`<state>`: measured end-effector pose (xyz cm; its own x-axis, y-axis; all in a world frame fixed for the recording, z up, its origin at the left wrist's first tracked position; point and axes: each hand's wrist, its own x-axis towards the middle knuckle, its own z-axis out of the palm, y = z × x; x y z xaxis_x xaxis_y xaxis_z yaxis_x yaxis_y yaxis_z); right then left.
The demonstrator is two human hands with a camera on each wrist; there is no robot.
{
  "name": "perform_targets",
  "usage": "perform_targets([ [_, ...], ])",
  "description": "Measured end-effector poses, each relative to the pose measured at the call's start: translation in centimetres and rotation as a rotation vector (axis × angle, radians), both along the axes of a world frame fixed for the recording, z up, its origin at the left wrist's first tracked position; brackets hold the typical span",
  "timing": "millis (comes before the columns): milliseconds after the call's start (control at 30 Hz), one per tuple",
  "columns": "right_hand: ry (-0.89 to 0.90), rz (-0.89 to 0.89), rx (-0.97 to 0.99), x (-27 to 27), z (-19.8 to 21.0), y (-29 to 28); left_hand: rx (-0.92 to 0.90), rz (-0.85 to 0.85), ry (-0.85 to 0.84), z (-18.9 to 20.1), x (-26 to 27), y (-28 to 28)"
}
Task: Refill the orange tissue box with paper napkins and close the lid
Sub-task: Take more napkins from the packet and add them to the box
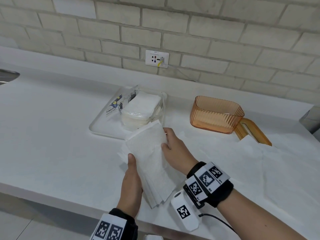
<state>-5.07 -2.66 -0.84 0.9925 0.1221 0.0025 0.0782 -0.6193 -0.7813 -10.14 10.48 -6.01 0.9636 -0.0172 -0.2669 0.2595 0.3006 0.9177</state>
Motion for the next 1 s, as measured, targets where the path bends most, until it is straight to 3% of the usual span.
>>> perform_targets([
  [167, 0.005, 0.057, -0.087, 0.2, -1.5, 1.7, 0.045, -0.010, -0.043, 0.6, 0.3, -0.3],
  [267, 0.100, 0.055, -0.175, 1.2, -1.9, 0.6, 0.087, 0.057, 0.023, -0.5, 0.8, 0.6],
  [433, 0.174, -0.055, -0.650, 4.3, -1.1, -6.6, -0.046, 0.246, 0.141, -2.3, 1.4, 3.4],
  [633, -0.129, 0.581, -0.981, 4.4, -0.8, -7.8, -0.153, 0.248, 0.093, -2.3, 1.1, 4.9],
  [733, -0.137, 0.685, -1.171, 4.2, -1.3, -7.1, -0.149, 0.252, 0.080, -2.3, 0.8, 4.7],
  [900, -0.060, 0.647, -1.169, 4.2, -0.9, -7.4, -0.197, 0.255, 0.084, -2.2, 0.7, 4.9],
  [1000, -0.057, 0.533, -1.061, 4.8, 0.8, -8.5, -0.210, 0.245, 0.080, -2.4, 0.7, 5.0],
])
